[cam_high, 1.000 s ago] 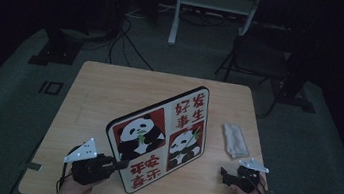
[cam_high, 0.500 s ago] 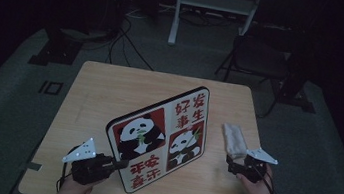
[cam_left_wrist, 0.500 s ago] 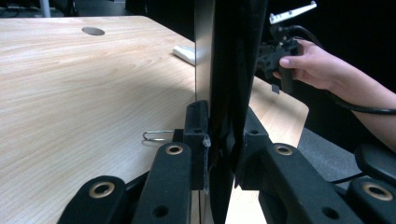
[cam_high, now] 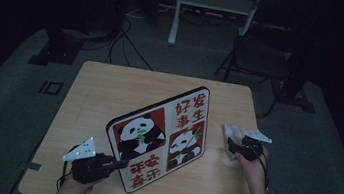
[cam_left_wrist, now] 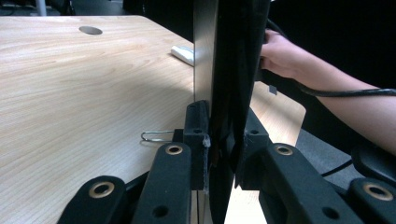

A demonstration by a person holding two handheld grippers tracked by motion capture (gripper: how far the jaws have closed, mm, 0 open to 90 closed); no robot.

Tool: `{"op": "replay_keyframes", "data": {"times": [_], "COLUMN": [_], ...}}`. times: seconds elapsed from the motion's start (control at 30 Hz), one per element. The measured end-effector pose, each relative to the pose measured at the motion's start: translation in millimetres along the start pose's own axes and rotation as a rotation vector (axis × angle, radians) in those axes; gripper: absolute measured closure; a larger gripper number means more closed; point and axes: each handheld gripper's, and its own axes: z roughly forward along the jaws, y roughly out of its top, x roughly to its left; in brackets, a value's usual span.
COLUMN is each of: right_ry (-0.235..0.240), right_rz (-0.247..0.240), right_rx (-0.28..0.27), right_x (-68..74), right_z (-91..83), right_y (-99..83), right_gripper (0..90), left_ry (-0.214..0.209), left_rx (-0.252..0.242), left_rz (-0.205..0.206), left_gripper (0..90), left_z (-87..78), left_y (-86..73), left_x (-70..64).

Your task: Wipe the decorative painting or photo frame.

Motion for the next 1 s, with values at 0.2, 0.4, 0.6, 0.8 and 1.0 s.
{"op": "replay_keyframes", "data": {"times": [0.2,0.4,0.6,0.8,1.0], "right_ry": [0.011,0.019,0.08,0.087,0.151], "right_rz": [0.035,0.044,-0.003,0.03,0.052], "right_rx": [0.027,0.057,0.087,0.104,0.02], "right_x": [-5.9,-1.1,6.0,13.6,16.0], "right_z": [14.0,23.6,22.9,15.9,-16.8], "right_y": [-0.2,-7.1,-1.2,3.7,13.8], "right_gripper": [37.4,38.9,75.7,79.1,79.2], "left_ry": [0.006,0.002,0.006,0.006,0.006], "left_rx": [0.001,-0.002,-0.004,-0.003,-0.004], "left_rz": [0.004,-0.002,-0.003,-0.003,-0.003], "left_gripper": [79.0,79.0,78.9,78.8,79.0], "left_z": [-0.2,-0.1,-0.1,-0.1,0.2], "left_y": [-0.3,-1.0,-1.4,-1.5,-1.4], "left_x": [-2.3,-1.6,-3.3,-3.2,-2.6]}}
